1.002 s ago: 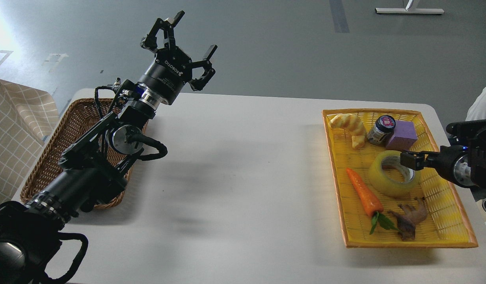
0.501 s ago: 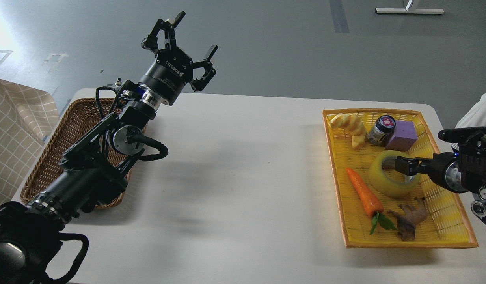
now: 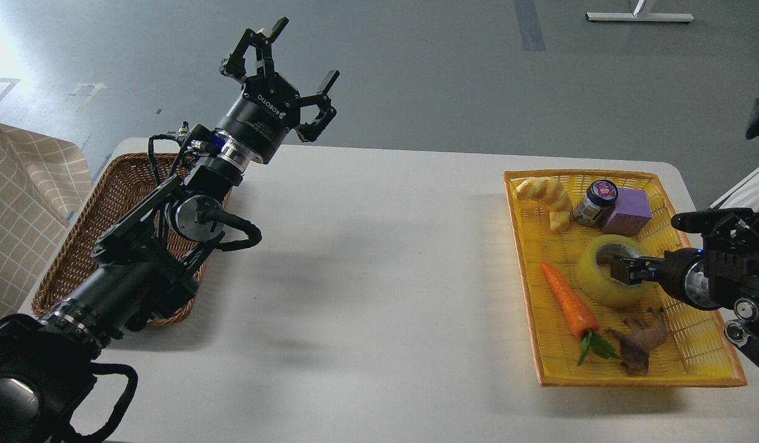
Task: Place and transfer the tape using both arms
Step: 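Grasp the tape roll with the right gripper and lift it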
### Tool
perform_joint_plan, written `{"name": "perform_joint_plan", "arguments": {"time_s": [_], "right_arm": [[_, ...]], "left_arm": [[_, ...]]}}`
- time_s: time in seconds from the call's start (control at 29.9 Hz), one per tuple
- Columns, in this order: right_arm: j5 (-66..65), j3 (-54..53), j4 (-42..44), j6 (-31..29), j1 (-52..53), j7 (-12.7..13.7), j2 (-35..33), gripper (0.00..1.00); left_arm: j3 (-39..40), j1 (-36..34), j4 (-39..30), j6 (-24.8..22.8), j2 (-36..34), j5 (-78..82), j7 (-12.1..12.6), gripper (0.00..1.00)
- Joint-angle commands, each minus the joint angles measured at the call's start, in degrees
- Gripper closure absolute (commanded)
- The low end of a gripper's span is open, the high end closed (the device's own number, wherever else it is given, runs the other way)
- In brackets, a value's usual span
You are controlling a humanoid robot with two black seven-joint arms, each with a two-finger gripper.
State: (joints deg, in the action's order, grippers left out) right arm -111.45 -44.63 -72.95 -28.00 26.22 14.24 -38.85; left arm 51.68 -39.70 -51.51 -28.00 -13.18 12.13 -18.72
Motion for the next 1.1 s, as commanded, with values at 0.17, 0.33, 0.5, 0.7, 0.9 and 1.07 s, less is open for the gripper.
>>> {"name": "perform_joint_plan", "arguments": {"time_s": [0.17,0.33,0.5,0.7,0.9,1.07], "right_arm": [[0.09,0.33,0.88,0.0,0.23,0.0,0.62,0.38],[0.18,0.24,0.97,0.0,0.32,-0.09,0.79,0.49],[0.35,0.24,2.02,0.0,0.59,0.0,0.97,0.59],[0.53,0.24,2.11,0.0,0.85,0.0,0.97,0.64],[0.71,0.24,2.11,0.0,0.85,0.0,0.97,0.68],[0.88,0.24,2.11,0.0,0.94,0.0,0.97,0.82]], "left_arm": [[0.0,0.06,0.0,0.0,0.08,0.0,0.0,0.02],[0.0,0.06,0.0,0.0,0.08,0.0,0.0,0.02],[0.0,0.06,0.0,0.0,0.08,0.0,0.0,0.02],[-0.09,0.06,0.0,0.0,-0.01,0.0,0.0,0.02],[-0.09,0.06,0.0,0.0,-0.01,0.0,0.0,0.02],[-0.09,0.06,0.0,0.0,0.08,0.0,0.0,0.02]]}}
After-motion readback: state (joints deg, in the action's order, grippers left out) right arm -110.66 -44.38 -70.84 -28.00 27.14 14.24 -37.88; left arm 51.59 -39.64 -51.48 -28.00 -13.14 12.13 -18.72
